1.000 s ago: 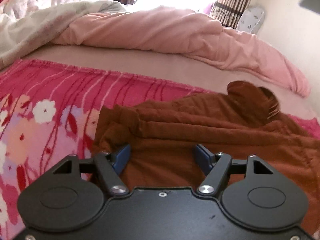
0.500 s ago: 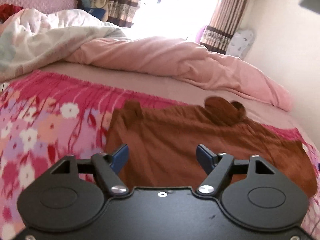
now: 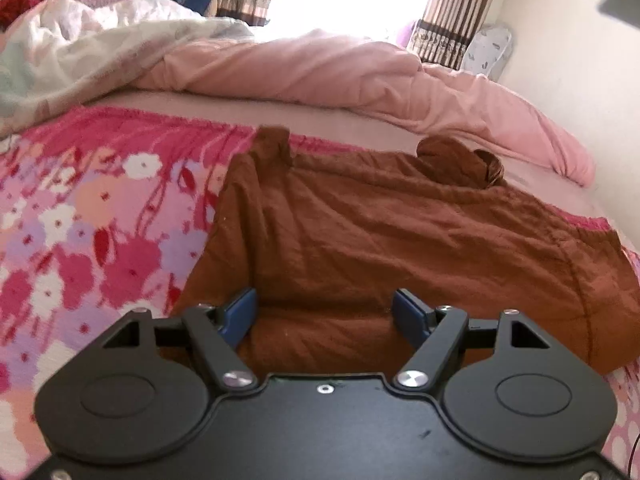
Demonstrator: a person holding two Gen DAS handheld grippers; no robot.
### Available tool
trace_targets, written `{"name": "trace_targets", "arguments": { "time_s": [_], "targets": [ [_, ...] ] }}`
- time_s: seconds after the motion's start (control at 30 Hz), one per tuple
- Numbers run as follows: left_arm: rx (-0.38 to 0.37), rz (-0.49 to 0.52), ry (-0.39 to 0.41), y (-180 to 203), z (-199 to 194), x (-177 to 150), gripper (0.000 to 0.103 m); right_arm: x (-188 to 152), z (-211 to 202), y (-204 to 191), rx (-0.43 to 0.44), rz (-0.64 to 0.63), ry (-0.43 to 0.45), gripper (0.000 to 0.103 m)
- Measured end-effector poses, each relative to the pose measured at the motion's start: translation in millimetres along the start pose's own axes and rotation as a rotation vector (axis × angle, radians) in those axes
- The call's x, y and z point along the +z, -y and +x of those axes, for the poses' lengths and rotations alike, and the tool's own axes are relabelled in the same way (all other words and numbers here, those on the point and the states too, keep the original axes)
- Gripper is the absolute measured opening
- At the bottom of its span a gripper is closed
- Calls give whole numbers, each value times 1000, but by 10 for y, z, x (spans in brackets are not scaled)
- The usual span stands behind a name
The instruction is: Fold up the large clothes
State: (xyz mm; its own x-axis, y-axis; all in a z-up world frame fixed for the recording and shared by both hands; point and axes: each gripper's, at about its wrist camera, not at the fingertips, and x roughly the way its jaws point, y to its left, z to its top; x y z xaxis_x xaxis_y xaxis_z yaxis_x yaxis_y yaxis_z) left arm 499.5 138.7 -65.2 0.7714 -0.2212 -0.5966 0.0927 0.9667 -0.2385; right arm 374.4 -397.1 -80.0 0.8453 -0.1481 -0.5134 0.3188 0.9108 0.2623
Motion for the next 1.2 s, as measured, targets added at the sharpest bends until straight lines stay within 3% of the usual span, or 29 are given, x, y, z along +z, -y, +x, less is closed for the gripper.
{"name": "trace_targets", "arguments": {
  "time_s": [0.07,0.17,0.33,0.47,0.63,0.77,1.0,1.2],
  "targets": [
    [-6,-21,19,-11,-152,9,76,30,-87,-97,-9,-11,12,37],
    [5,-70,47,-73,-395,-30,77,43,-264,-324,58,-20,50,38],
    [-29,-279,86,-290,-702,-300,80,-91,-477,-1024,181,-101,78,49],
    [-71,-419,59,-401,-634,-530,80,-273,-493,-1618,259,-170,83,60],
    [-99,-527,51,-502,-437,-639,80,-417,-254,-2105,196,-221,75,60],
    [-116,-617,50,-632,-277,-658,80,-491,-19,-2161,130,-202,20,60],
    [-154,-696,88,-774,-70,-579,82,-634,75,-2109,127,-179,-8,61],
    [-162,-700,125,-800,111,-446,83,-656,101,-2130,121,-182,-16,63]
  ]
}}
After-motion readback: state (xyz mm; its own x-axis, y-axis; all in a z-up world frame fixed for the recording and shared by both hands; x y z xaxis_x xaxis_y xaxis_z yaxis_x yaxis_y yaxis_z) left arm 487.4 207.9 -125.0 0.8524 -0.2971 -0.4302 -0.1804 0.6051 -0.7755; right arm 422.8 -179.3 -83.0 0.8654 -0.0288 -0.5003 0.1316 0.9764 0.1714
